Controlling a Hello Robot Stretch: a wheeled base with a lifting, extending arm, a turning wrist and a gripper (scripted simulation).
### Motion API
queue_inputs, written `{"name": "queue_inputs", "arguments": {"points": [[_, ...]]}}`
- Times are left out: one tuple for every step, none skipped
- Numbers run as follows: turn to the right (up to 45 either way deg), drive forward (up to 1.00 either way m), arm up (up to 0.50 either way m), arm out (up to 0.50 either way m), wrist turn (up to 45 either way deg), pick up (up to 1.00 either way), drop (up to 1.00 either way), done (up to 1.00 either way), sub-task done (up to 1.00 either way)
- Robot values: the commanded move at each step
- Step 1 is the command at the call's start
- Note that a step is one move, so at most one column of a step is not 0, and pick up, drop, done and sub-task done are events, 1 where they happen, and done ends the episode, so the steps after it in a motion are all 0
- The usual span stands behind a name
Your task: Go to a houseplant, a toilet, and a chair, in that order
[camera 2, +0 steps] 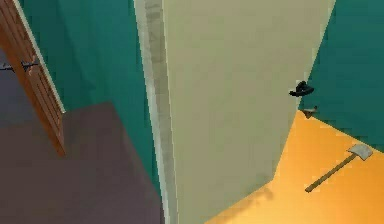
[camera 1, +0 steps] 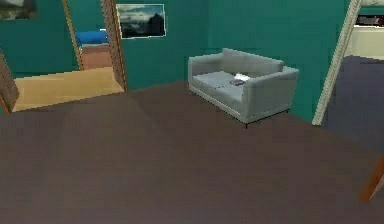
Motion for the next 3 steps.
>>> {"name": "queue_inputs", "arguments": {"points": [[12.0,0.00,0.00,0.00,0.0,0.00,0.00,0.00,0.00],[0.0,0.25,0.00,0.00,0.0,0.00,0.00,0.00,0.00],[21.0,0.00,0.00,0.00,0.0,0.00,0.00,0.00,0.00]]}}
